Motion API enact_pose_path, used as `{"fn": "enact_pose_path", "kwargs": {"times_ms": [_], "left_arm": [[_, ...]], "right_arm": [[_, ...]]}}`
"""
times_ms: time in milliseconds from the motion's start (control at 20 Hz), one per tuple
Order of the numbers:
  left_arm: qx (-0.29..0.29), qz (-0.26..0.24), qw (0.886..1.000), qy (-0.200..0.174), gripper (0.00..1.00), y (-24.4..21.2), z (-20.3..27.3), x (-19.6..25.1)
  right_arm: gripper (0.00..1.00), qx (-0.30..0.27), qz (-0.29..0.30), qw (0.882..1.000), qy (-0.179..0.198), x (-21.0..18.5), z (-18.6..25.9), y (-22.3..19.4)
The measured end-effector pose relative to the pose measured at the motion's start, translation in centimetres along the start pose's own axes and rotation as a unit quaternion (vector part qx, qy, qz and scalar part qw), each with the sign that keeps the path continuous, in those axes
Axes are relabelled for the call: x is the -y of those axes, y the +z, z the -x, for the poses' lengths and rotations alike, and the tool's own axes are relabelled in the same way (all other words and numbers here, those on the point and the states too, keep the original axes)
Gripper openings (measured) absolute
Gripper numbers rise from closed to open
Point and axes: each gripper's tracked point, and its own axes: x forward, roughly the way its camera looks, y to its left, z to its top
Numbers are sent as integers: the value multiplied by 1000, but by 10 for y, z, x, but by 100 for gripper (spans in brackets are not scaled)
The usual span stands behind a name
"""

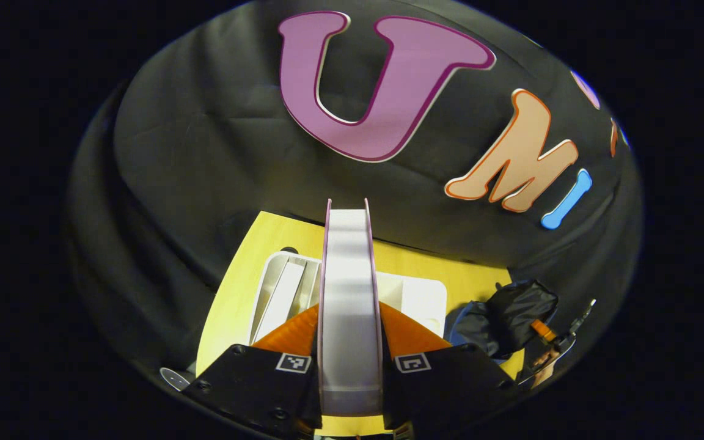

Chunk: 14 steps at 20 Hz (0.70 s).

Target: Open the schoolbag, grab two books from the bookshelf and put them into the schoolbag.

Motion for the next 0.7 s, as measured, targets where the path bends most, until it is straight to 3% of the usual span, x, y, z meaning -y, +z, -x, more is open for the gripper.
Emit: {"fn": "enact_pose_path", "kwargs": {"times_ms": [350,700], "left_arm": [[11,54,996,-74,35,4,17,27],[36,131,981,-141,35,1,22,63]], "right_arm": [[3,1,-3,1000,-1,0,1,1],[1,5,-3,1000,1,-1,5,2]]}}
